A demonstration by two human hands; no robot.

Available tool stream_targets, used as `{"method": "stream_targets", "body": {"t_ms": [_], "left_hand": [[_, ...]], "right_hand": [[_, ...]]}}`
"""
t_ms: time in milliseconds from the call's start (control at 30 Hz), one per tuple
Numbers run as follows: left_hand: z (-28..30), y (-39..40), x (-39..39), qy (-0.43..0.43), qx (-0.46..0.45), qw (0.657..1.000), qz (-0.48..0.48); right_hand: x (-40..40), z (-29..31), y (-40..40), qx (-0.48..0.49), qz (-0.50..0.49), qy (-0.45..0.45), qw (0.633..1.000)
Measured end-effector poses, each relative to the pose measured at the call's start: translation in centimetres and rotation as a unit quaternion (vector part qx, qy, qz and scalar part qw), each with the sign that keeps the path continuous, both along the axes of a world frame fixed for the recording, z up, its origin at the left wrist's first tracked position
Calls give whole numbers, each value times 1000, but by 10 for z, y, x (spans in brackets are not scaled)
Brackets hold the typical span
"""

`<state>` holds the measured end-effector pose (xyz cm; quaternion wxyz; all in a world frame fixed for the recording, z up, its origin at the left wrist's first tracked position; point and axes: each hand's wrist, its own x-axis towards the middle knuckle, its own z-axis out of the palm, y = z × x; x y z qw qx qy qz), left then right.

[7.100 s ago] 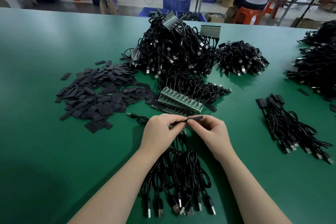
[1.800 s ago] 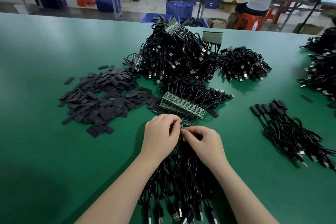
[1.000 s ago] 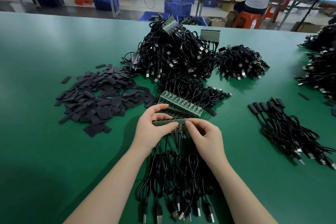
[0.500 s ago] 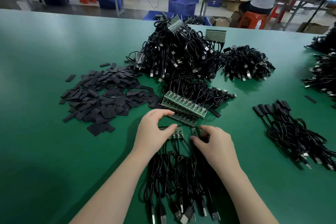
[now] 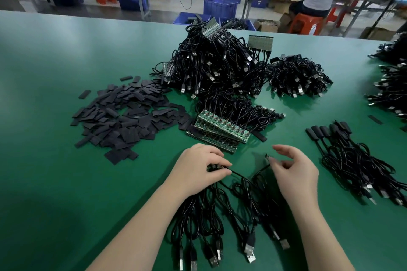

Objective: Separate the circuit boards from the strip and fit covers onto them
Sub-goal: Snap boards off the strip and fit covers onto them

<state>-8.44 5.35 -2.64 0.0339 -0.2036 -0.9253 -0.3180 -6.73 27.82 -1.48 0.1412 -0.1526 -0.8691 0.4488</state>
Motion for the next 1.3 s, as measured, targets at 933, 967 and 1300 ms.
{"method": "stream_targets", "body": {"t_ms": [933, 967, 1300], "left_hand": [[-2, 3, 0, 7, 26, 999, -25], [-2, 4, 0, 8, 21, 999, -26], [-3, 3, -1, 15, 10, 1000, -22]], "right_hand": [[4, 6, -45, 216, 134, -121, 960], [5, 9, -45, 227, 132, -126, 957], [33, 40, -6, 109, -7, 44, 993]]}}
